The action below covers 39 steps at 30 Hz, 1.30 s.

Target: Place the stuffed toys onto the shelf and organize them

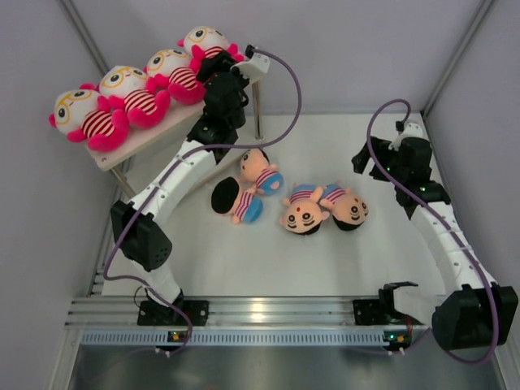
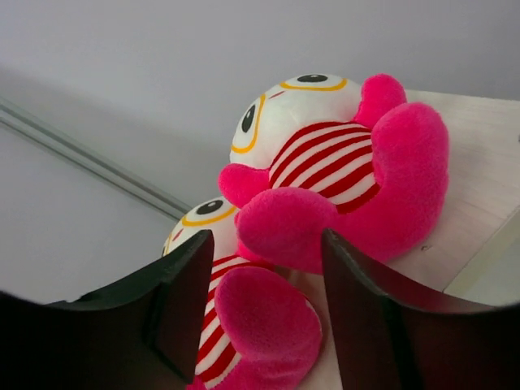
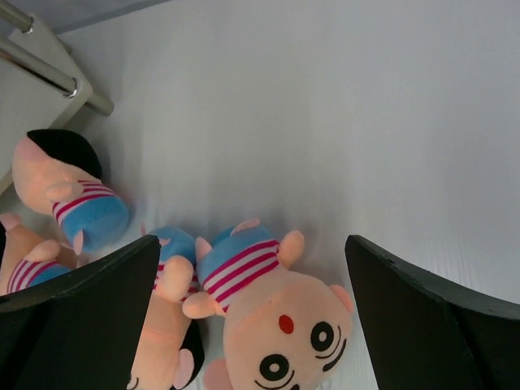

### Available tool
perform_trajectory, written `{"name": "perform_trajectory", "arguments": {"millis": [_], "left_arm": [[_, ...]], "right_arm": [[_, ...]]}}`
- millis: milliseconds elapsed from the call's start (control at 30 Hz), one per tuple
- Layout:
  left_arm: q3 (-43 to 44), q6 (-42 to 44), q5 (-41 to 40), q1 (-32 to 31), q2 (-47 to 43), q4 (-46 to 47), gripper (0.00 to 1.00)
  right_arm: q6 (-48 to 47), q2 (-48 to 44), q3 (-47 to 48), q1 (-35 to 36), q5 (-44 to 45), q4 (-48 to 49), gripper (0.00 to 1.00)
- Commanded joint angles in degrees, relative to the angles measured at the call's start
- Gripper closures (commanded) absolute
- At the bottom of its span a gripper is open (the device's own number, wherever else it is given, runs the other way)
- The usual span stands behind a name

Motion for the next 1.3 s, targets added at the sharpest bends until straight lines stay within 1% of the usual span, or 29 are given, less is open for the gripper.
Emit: {"name": "perform_trajectory", "arguments": {"millis": [0,33,100,167,233,267,400,433,500,533,567,600,633,667,700,733,800,833,867,933,967,1000,1033,1100,1133,1167,1200,1233,1267], "left_arm": [[-1.22,1.88,2.22,-1.82,-4.18,2.34,0.37],[-1.4,3.19,2.57,-2.96,-4.35,2.34,0.3],[-2.01,5.22,2.92,-4.28,-4.53,2.34,0.22],[-1.75,7.32,3.01,-6.65,-4.44,2.34,0.15],[-0.7,7.69,2.66,-8.23,-4.44,2.34,0.12],[0.0,8.21,1.7,-9.98,-4.35,2.34,0.11],[0.18,7.34,-2.61,-15.87,-5.58,1.3,0.08],[0.62,4.73,-3.4,-19.02,-6.02,-3.32,0.08],[2.37,-1.07,-3.5,-22.11,-7.33,-12.55,0.07],[4.38,-9.45,-2.54,-24.48,-7.78,-23.91,0.07],[4.66,-13.71,-0.87,-25.28,-9.43,-28.81,0.07],[4.4,-17.41,4.62,-25.73,-10.41,-34.08,0.07],[2.66,-23.02,7.81,-25.82,-11.72,-41.18,0.05],[0.56,-24.29,11.41,-25.64,-14.52,-44.21,0.02],[-1.64,-25.0,17.02,-25.64,-15.94,-46.41,0.02],[-6.45,-25.53,21.07,-25.38,-17.43,-50.96,0.02],[-11.39,-26.06,26.45,-24.68,-21.65,-53.89,0.02],[-14.29,-26.5,31.87,-23.37,-22.97,-55.39,0.02],[-18.84,-26.59,34.01,-22.66,-25.34,-57.14,0.02],[-23.7,-26.15,37.97,-20.73,-27.72,-57.86,0.02],[-27.38,-25.54,38.34,-20.46,-29.73,-58.21,0.02],[-28.81,-23.79,38.43,-20.2,-30.54,-58.82,0.02],[-29.95,-22.99,37.73,-20.11,-31.33,-59.0,0.02],[-32.76,-21.5,36.85,-19.76,-33.26,-59.88,0.02],[-33.65,-20.62,36.24,-19.67,-34.05,-59.97,0.02],[-34.26,-20.26,35.89,-19.67,-35.71,-59.97,0.02],[-35.4,-19.83,36.06,-19.58,-37.65,-59.97,0.02],[-35.85,-19.47,36.32,-19.49,-37.66,-59.97,0.02],[-36.29,-19.12,37.19,-19.49,-39.93,-59.88,0.02]], "right_arm": [[2.27,2.81,2.32,0.04,2.26,-2.8,0.02],[2.72,3.52,2.41,0.04,3.49,-3.69,0.02],[3.77,6.41,2.32,0.04,6.3,-5.8,0.02],[4.39,8.0,0.49,0.04,6.4,-8.18,0.02],[5.79,8.98,-2.23,0.04,4.92,-7.31,0.02],[6.84,8.63,-4.95,-0.05,2.39,-7.04,0.03],[10.0,6.26,-11.99,0.04,-1.76,-4.06,0.03],[10.54,5.9,-13.31,-0.05,-2.99,-3.18,0.03],[11.68,6.34,-15.78,0.04,-4.76,-1.42,0.03],[11.77,6.86,-16.31,0.12,-4.76,-1.24,0.03],[11.77,7.82,-16.92,0.04,-4.06,-0.98,0.03],[11.77,8.27,-17.27,0.04,-3.8,-0.8,0.03],[11.77,8.45,-17.97,0.12,-3.27,-0.63,0.05],[11.95,8.62,-18.42,0.12,-3.35,-0.28,0.07],[12.04,8.45,-18.86,0.12,-3.44,0.6,0.12],[12.12,8.19,-19.9,0.12,-4.22,1.13,0.34],[12.04,6.7,-20.44,0.04,-4.93,2.01,0.63],[11.69,6.0,-20.18,-0.05,-5.11,1.93,0.89],[10.38,4.34,-19.4,-0.05,-4.94,1.32,1.0],[8.27,2.05,-15.03,-0.58,-4.06,-1.32,1.0],[4.69,-0.14,-12.64,-0.67,-4.23,-1.76,1.0],[2.65,-0.86,-10.18,-0.58,-5.62,-2.2,1.0],[0.54,-1.48,-4.5,-0.49,-10.16,-2.73,1.0],[-5.34,-0.26,2.64,0.64,-13.27,-5.61,1.0],[-8.06,1.14,11.37,3.35,-13.28,-11.55,1.0],[-14.18,4.98,15.9,5.38,-12.59,-15.87,1.0],[-21.46,7.2,24.3,10.44,-9.88,-23.22,1.0],[-21.54,9.48,27.86,13.71,-9.07,-23.3,1.0],[-27.37,14.03,30.94,16.62,-9.33,-30.43,1.0]]}}
